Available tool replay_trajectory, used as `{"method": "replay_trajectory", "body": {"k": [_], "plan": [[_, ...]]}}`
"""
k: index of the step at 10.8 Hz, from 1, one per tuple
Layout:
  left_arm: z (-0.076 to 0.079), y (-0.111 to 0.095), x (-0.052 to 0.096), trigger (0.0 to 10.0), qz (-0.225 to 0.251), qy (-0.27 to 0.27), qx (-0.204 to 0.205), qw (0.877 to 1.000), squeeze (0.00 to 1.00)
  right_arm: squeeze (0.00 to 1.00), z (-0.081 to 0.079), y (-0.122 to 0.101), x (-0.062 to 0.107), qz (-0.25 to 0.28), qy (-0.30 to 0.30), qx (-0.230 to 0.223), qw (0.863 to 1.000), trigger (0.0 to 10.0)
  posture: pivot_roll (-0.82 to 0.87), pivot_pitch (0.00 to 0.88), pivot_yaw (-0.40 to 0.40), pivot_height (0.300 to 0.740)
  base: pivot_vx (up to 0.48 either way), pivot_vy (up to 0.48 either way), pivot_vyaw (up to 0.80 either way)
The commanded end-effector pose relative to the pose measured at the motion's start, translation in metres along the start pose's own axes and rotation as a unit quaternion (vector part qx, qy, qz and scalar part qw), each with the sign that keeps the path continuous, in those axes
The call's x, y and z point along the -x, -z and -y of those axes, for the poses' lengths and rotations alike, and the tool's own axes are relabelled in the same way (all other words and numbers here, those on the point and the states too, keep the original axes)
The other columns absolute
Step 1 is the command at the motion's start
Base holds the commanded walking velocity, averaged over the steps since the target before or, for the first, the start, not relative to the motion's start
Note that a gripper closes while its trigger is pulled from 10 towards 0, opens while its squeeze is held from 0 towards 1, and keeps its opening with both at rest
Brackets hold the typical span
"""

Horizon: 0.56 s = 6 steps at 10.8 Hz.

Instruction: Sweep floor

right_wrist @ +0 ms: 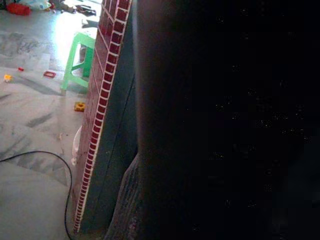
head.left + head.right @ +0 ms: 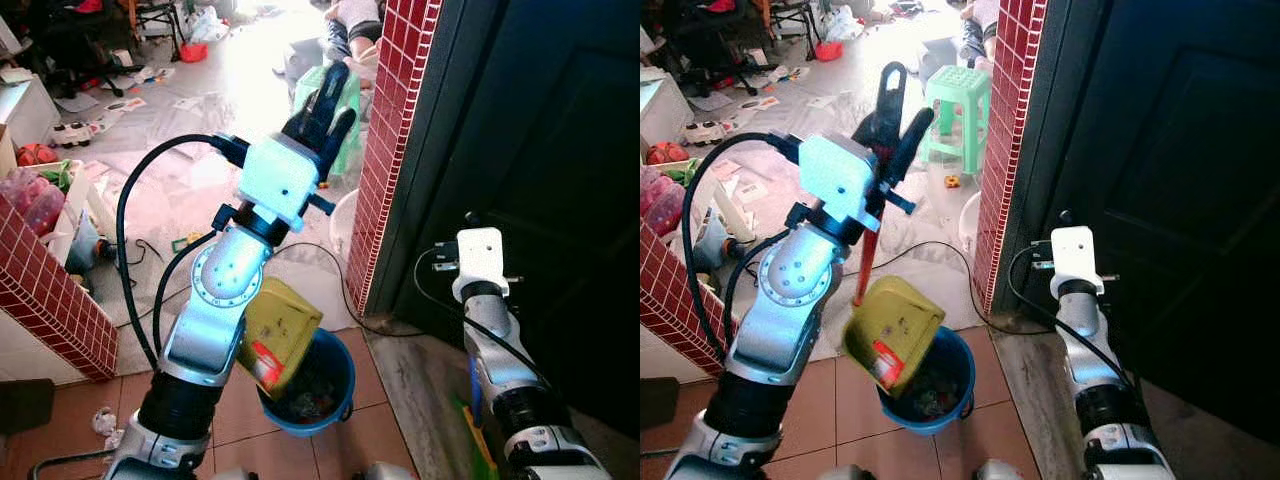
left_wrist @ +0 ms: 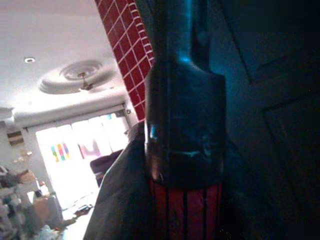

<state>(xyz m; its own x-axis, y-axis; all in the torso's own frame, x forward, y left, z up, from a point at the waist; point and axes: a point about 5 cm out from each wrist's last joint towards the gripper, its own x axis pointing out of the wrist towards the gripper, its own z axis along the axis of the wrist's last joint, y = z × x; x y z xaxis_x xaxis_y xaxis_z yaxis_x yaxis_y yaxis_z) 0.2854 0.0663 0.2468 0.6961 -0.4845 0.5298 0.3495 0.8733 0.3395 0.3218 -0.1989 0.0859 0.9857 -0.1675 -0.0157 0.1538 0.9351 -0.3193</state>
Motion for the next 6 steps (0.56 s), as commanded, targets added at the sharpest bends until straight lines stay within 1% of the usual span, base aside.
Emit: {"method": "replay_trajectory", "body": {"k": [1, 2, 3, 4, 5, 6], "plan": [[-0.006, -0.005, -0.004, 10.0, 0.0, -0.037, 0.072, 0.997, 0.0, 0.0, 0.003, -0.01, -0.006, 0.023, 0.002, 0.007, 1.0, 10.0, -0.09, 0.0, -0.005, 0.74, 0.0, 0.0, 0.0], [-0.014, -0.003, -0.005, 10.0, -0.002, -0.051, 0.047, 0.998, 0.0, 0.0, 0.002, -0.01, -0.006, 0.023, 0.002, 0.007, 1.0, 10.0, -0.09, 0.0, -0.003, 0.74, 0.0, 0.0, 0.0], [-0.018, 0.0, -0.006, 10.0, -0.009, -0.062, 0.051, 0.997, 0.0, 0.0, 0.002, -0.01, -0.006, 0.023, 0.001, 0.006, 1.0, 10.0, -0.09, 0.0, -0.002, 0.74, 0.0, 0.0, 0.0], [-0.012, -0.005, -0.005, 10.0, 0.017, -0.02, -0.007, 1.0, 0.0, 0.0, 0.001, -0.01, -0.006, 0.023, 0.002, 0.006, 1.0, 10.0, -0.09, 0.0, -0.002, 0.74, 0.0, 0.0, 0.0], [-0.014, -0.007, -0.005, 10.0, 0.02, -0.03, -0.004, 0.999, 0.0, 0.0, 0.001, -0.01, -0.007, 0.024, 0.002, 0.006, 1.0, 10.0, -0.09, 0.0, 0.001, 0.74, 0.0, 0.0, 0.0], [-0.012, -0.01, -0.007, 10.0, 0.026, -0.027, -0.006, 0.999, 0.0, 0.0, 0.0, -0.013, -0.008, 0.03, -0.004, 0.004, 1.0, 10.0, -0.09, 0.0, 0.003, 0.74, 0.0, 0.0, 0.0]]}}
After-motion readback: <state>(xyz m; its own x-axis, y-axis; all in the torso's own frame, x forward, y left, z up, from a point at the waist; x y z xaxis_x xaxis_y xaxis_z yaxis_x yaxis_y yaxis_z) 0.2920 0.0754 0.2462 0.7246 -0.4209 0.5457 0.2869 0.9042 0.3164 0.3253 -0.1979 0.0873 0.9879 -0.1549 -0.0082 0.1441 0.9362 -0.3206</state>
